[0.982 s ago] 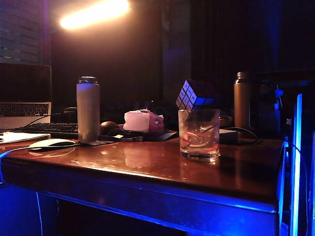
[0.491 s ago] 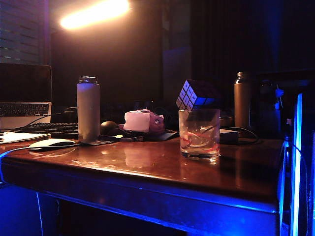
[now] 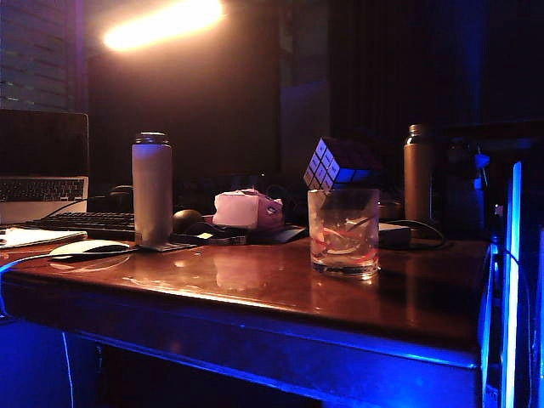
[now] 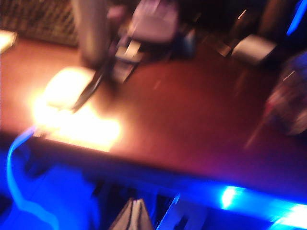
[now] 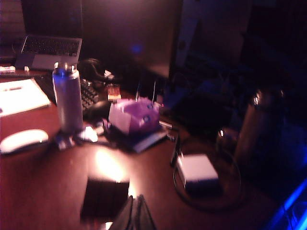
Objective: Stack the Rubik's Cube on top of the glass cup.
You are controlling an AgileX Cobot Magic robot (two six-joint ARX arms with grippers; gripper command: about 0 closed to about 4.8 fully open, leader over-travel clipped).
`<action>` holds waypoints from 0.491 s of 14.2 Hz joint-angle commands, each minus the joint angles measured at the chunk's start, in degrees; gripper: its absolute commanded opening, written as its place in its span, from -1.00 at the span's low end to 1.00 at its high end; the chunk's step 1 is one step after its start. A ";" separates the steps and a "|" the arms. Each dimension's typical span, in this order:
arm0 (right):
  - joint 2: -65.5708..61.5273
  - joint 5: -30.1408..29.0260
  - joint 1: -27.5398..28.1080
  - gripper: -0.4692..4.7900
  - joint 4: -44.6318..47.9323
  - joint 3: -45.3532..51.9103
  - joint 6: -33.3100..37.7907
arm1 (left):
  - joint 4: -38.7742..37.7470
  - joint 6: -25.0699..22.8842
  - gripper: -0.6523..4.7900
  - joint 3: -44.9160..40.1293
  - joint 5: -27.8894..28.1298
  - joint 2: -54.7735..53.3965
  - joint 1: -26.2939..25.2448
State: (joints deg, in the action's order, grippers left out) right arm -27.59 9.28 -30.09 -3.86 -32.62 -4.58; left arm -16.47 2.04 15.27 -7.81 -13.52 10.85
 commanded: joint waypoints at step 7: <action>16.22 4.26 0.00 -0.82 -6.29 23.34 6.71 | 10.49 -0.11 -0.74 -13.11 4.07 0.09 0.07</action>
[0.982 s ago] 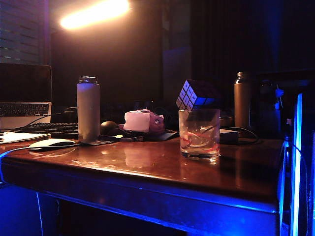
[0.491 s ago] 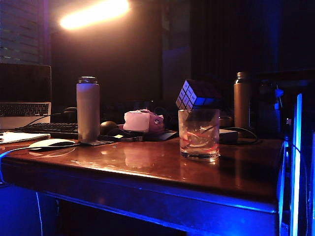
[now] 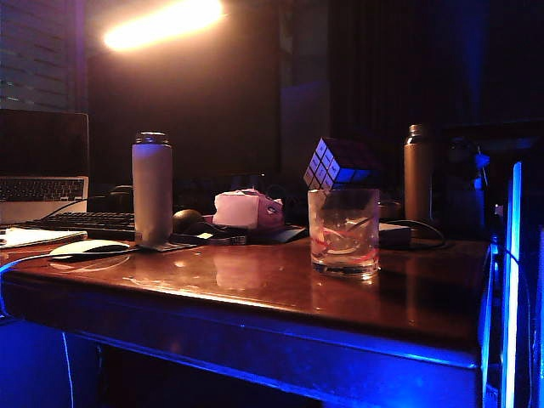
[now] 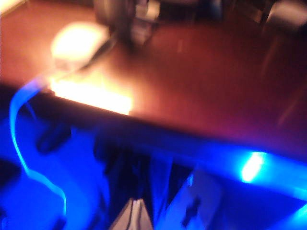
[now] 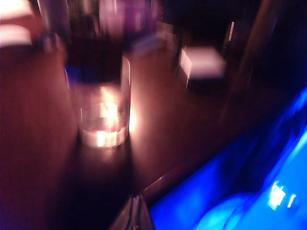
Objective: Stack the Rubik's Cube on top of the glass cup.
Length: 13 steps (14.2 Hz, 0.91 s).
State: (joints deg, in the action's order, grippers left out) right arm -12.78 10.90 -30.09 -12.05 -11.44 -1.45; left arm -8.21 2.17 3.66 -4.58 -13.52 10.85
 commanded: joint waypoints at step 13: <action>1.55 4.61 0.00 -0.82 2.91 10.64 6.36 | 2.25 -3.65 -0.74 -3.32 1.92 0.02 0.04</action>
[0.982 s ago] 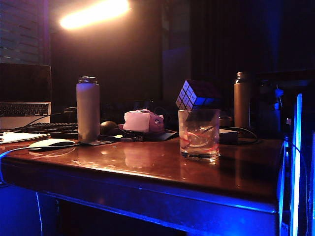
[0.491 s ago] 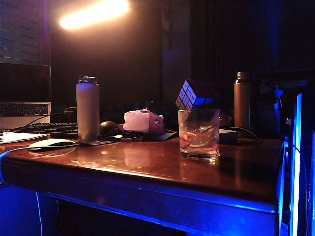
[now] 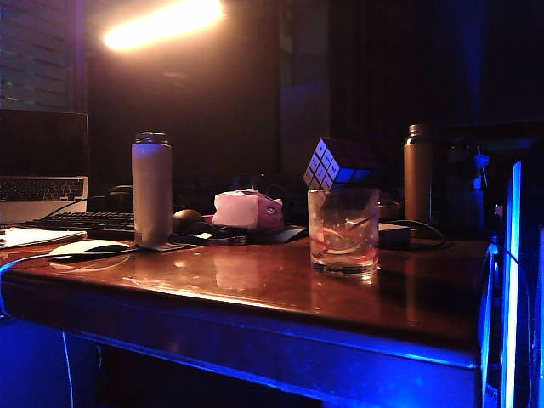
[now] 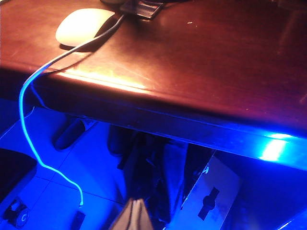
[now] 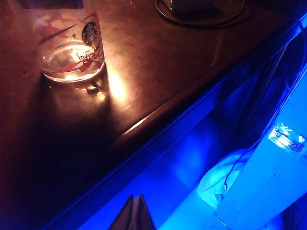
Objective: Stack the Rubik's Cube on top of the glass cup.
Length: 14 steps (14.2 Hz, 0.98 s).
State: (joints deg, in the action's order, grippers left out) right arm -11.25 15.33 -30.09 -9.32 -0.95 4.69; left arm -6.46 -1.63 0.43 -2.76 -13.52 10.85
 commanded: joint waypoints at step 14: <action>5.64 -0.46 7.50 -0.82 0.61 0.37 0.22 | 0.26 0.15 -0.75 -0.09 -0.02 5.35 -0.70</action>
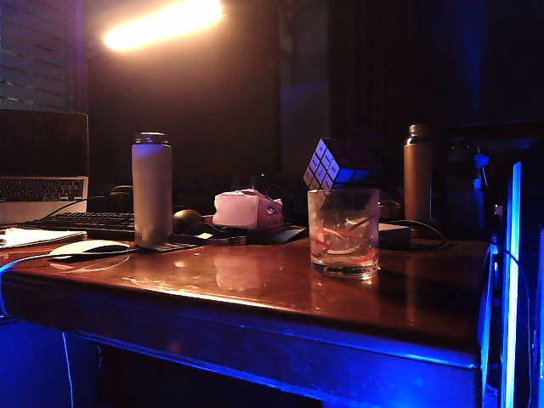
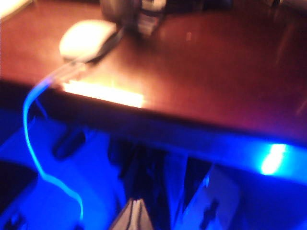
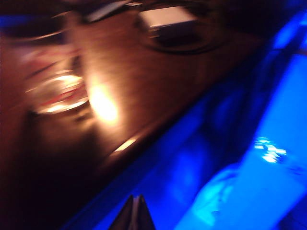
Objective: Stack the Rubik's Cube on top of the glass cup.
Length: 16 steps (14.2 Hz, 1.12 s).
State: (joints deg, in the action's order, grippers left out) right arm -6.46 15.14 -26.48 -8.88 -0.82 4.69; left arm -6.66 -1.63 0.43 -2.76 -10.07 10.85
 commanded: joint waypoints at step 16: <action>6.34 -0.24 27.58 -0.82 1.01 0.44 0.22 | -0.13 0.15 -0.75 -0.09 0.00 10.03 -10.40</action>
State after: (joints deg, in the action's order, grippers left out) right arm -0.19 14.94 1.10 -8.27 -0.58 4.73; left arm -7.14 -1.63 0.43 -2.79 -0.21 0.51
